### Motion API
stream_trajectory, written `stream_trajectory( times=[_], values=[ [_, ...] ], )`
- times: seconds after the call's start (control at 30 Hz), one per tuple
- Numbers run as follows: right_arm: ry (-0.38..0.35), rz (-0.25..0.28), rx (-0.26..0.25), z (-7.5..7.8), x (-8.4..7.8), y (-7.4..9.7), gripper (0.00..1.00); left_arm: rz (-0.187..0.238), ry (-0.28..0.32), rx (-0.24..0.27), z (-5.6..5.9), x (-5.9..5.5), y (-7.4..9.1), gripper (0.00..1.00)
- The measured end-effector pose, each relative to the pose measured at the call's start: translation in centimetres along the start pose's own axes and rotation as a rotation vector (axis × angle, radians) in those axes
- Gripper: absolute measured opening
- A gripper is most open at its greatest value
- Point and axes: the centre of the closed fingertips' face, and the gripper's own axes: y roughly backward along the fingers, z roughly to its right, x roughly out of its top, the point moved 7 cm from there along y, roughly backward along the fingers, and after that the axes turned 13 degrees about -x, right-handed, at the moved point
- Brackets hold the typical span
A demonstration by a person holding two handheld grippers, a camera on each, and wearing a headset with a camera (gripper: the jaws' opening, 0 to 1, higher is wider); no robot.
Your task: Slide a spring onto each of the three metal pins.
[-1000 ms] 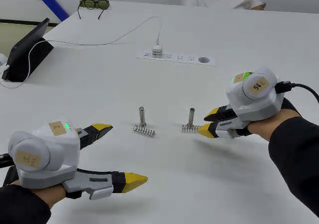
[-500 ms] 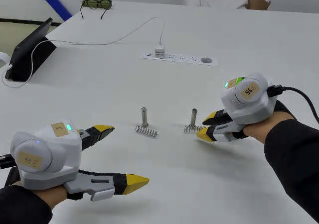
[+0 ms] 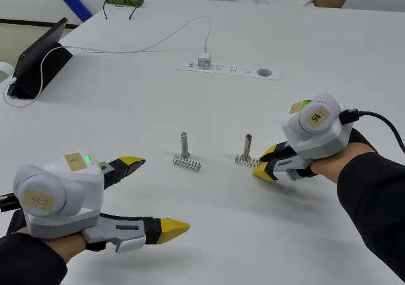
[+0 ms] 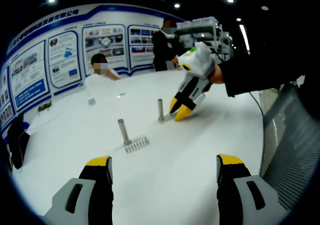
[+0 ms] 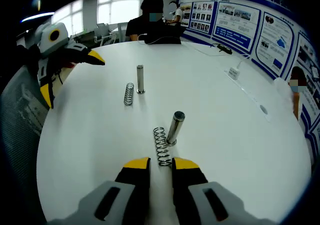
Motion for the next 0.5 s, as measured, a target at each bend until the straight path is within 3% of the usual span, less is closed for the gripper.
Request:
stream_trajectory(
  times=[0.5],
  values=[
    [-0.040, 0.013, -0.001, -0.04, -0.21, 0.11, 0.16, -0.002, 0.001, -0.002, 0.17, 0.02, -0.03, 0.87]
  ],
)
